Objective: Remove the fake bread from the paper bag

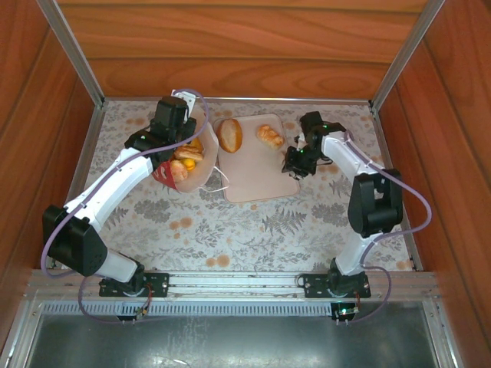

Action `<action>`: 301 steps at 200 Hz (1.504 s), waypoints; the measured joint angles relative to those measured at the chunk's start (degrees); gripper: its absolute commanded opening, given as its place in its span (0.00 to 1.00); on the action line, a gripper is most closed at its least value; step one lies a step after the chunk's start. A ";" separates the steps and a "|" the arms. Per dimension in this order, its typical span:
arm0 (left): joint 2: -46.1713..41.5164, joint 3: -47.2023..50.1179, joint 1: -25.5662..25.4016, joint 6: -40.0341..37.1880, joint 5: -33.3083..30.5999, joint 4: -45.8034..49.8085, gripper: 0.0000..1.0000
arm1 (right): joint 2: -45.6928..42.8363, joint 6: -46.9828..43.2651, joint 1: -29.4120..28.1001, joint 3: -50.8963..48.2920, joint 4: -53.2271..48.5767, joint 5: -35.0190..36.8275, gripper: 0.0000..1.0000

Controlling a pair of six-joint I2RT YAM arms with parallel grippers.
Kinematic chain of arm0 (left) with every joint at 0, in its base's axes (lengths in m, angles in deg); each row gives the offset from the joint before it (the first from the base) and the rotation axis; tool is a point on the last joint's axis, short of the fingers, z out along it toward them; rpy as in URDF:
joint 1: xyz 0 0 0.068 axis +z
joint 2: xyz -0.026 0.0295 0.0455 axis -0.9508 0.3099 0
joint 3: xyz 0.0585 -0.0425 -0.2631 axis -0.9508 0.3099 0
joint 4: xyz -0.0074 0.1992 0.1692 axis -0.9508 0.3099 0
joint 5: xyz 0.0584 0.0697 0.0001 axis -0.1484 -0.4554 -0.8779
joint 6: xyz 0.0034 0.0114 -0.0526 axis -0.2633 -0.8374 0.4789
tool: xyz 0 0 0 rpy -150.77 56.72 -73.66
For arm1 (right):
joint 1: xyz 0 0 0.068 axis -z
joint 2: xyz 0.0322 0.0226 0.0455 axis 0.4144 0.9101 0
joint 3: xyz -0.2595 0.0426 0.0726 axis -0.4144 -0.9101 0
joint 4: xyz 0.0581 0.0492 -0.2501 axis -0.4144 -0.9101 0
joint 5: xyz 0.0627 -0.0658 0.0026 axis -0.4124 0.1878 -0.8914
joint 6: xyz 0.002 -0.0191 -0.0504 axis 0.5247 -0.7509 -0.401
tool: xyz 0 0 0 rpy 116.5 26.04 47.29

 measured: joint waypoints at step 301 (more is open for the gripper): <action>0.00 0.00 0.00 0.00 0.02 0.02 0.00 | 14.45 -1.84 1.42 18.23 -2.27 3.48 0.34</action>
